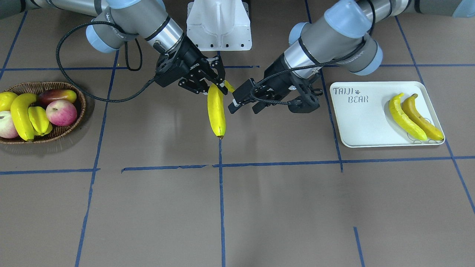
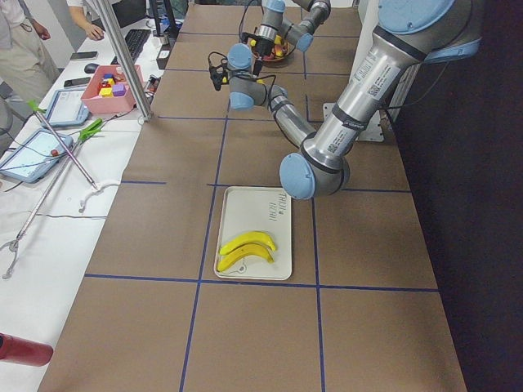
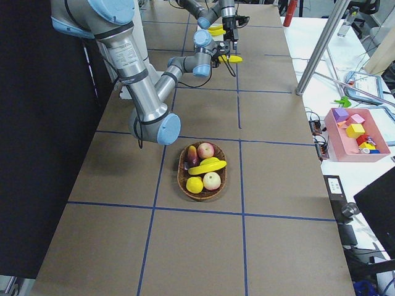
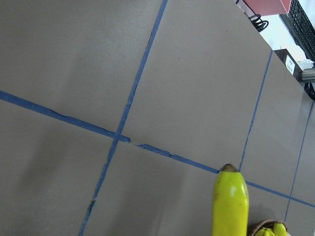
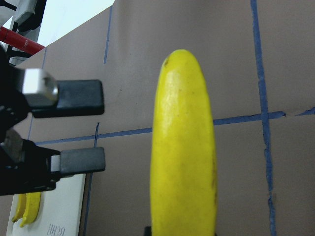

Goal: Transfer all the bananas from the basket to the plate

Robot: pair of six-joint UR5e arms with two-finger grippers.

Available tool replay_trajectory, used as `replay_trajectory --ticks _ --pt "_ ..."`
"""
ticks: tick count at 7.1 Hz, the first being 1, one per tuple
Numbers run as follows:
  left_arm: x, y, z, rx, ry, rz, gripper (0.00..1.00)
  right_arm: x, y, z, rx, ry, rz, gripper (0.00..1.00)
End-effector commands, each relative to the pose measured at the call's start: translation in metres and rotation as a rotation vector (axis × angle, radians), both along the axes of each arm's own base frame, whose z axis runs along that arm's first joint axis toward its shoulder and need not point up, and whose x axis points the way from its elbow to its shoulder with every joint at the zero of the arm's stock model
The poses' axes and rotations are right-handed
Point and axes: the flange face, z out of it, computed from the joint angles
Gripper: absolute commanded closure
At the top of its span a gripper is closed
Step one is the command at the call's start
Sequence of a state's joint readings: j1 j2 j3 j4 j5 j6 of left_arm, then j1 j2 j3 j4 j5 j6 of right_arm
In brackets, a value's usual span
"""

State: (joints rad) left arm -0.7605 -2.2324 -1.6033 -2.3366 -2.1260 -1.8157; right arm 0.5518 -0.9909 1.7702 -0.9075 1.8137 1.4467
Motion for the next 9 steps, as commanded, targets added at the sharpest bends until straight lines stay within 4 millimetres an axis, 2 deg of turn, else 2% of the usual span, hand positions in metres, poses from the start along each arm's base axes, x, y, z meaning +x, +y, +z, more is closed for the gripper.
replay_trajectory --ticks 1,3,4,7,8,9 --pt "0.016 0.006 -0.011 -0.001 0.008 0.011 0.0 -0.003 0.003 -0.003 0.001 -0.005 -0.002 1.0" --pt "0.032 0.015 -0.014 0.006 0.008 -0.005 0.01 0.0 0.003 -0.006 0.003 -0.012 0.0 1.0" --pt "0.037 0.019 -0.016 0.011 0.009 -0.005 0.13 0.0 0.003 -0.006 0.003 -0.012 0.0 1.0" --pt "0.038 0.019 -0.021 0.013 0.014 -0.005 0.75 0.0 0.004 -0.006 0.003 -0.012 -0.002 0.98" --pt "0.038 0.019 -0.021 0.016 0.015 -0.008 0.88 0.0 0.004 -0.007 0.002 -0.014 -0.001 0.95" --pt "0.037 0.016 -0.021 0.018 0.016 -0.034 0.99 0.0 0.004 -0.007 -0.001 -0.015 -0.003 0.75"
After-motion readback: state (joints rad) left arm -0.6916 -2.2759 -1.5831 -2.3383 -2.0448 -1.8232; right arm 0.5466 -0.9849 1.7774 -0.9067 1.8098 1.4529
